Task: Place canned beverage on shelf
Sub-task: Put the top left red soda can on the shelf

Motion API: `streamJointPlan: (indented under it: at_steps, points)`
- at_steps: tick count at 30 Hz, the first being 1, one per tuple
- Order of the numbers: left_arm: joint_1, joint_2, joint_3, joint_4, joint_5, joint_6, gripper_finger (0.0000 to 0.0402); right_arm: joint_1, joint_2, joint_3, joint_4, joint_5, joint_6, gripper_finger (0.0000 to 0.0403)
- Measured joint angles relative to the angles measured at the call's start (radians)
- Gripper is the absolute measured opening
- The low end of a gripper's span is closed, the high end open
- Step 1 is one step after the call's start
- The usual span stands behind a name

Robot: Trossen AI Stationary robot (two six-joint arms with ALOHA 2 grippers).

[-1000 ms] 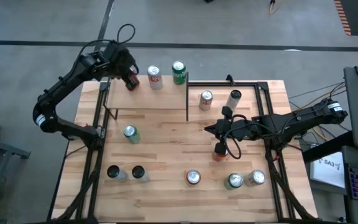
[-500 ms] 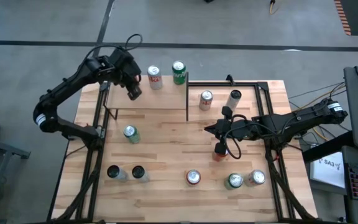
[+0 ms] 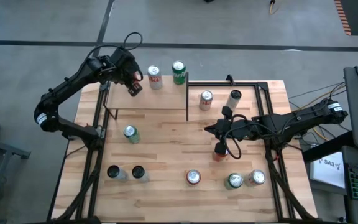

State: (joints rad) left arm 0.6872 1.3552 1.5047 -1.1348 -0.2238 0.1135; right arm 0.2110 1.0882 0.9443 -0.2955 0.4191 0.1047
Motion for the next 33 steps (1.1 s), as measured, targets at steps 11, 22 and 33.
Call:
streamJointPlan:
  at_steps: [11, 22, 33]
  points:
    - [0.0, 0.0, 0.0, 0.031, -0.052, 0.0, 0.0, 0.0, 0.0, 0.0, 0.0, 0.0, 0.0, 0.0009]
    - [0.002, 0.012, -0.005, 0.031, -0.084, 0.005, 0.0, 0.0, 0.0, 0.0, 0.0, 0.0, 0.0, 0.0009]
    - [0.002, 0.043, -0.008, 0.035, -0.086, 0.005, 0.0, 0.0, 0.0, 0.0, -0.003, 0.0, 0.0, 0.0009]
